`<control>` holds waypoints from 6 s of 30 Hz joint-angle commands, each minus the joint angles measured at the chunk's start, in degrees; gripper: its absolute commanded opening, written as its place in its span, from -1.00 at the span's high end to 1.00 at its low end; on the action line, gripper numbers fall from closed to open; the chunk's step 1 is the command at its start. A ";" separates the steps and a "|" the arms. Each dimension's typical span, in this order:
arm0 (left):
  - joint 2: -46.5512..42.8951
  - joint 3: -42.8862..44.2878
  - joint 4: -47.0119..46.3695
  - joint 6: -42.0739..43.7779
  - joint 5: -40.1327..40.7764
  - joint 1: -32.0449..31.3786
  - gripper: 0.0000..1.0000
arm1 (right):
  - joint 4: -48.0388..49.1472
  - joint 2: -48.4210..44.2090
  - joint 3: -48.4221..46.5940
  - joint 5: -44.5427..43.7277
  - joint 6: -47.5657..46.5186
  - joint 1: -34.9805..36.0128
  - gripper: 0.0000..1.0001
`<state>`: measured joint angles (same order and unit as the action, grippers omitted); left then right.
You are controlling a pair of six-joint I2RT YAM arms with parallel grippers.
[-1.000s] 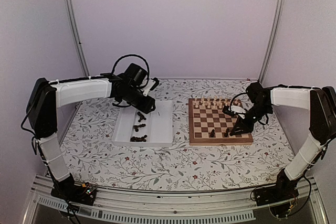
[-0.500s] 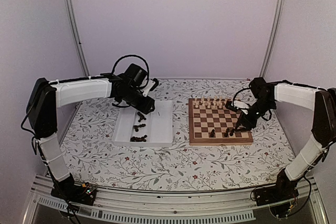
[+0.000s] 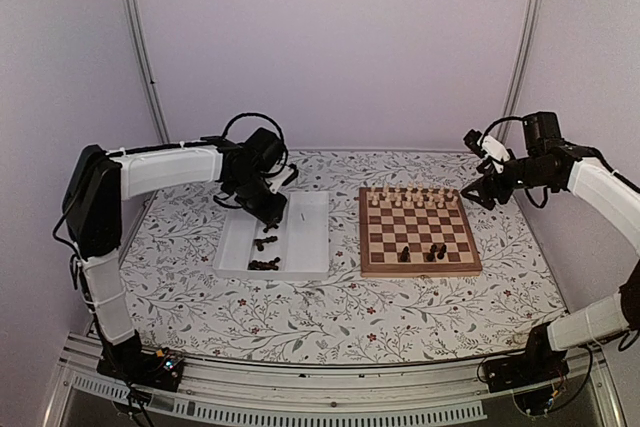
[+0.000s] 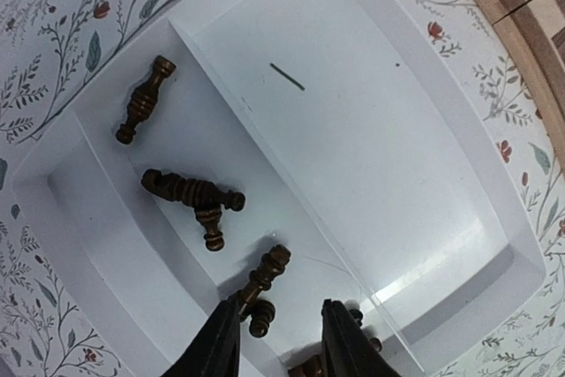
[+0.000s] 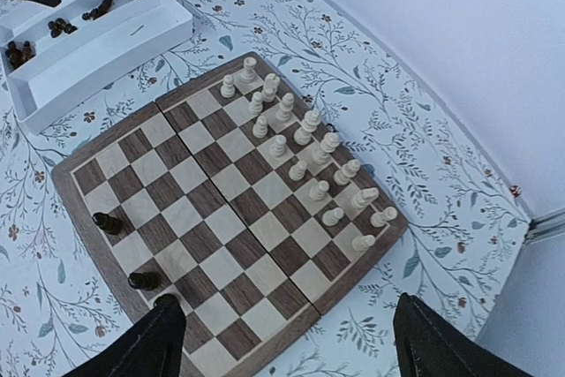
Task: Set up the chess pieces on the board
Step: Pick up the chess piece from the storage box, then place the chess piece on the chessboard, then pick up the chess piece from the storage box.
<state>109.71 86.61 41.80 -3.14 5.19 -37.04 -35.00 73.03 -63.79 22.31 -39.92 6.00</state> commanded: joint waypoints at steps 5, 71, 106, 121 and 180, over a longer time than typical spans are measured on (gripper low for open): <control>-1.60 -3.94 4.13 5.06 -8.08 3.77 0.35 | 7.48 3.55 7.98 10.65 1.26 0.13 -0.58; 29.13 40.68 5.62 4.24 -7.58 -19.82 0.88 | 8.98 11.25 8.96 5.56 2.42 3.18 -0.49; 35.38 45.05 5.95 4.27 -7.39 -19.78 0.41 | 8.71 11.95 9.05 4.06 1.69 4.01 -0.50; 8.83 25.32 5.31 3.31 4.84 -18.80 0.00 | 8.26 11.84 9.20 4.05 1.43 4.16 -0.50; 2.25 -8.59 14.00 -0.46 4.89 -6.73 0.59 | 7.34 13.79 9.21 4.24 0.90 4.63 -0.47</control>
<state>111.66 77.84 55.55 -4.05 11.03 -44.34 -26.98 85.80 -54.68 26.09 -38.57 10.20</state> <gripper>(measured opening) 0.228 0.737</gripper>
